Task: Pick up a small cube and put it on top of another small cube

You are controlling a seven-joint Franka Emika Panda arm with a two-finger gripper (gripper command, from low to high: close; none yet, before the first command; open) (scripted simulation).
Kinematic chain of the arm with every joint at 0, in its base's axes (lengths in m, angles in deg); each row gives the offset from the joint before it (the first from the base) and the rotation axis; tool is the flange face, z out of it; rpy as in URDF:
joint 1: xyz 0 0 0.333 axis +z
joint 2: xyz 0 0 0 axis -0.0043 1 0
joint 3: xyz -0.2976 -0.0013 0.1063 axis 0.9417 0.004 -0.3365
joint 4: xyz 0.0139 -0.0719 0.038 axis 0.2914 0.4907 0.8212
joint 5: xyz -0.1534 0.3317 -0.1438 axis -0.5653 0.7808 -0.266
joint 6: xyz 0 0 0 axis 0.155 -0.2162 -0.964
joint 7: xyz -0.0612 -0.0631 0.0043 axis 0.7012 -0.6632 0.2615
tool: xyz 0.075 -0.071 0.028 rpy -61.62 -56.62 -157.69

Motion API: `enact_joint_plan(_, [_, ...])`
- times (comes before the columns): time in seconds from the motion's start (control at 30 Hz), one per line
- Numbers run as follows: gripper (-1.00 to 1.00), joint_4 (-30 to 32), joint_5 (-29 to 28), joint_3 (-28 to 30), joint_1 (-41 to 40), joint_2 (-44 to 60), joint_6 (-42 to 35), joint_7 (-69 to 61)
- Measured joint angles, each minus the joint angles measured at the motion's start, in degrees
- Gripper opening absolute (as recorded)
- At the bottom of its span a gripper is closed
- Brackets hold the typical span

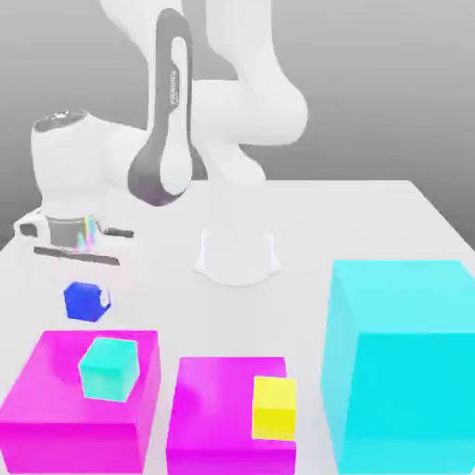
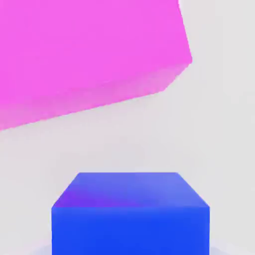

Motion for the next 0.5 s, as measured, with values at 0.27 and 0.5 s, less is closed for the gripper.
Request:
enact_joint_plan(0.27, [-1.0,-12.6,0.3,-7.9,12.7,-1.3,-12.4,-18.2])
enact_joint_plan(0.5, [-1.0,-21.4,3.1,-14.5,25.6,-0.7,-21.7,-33.9])
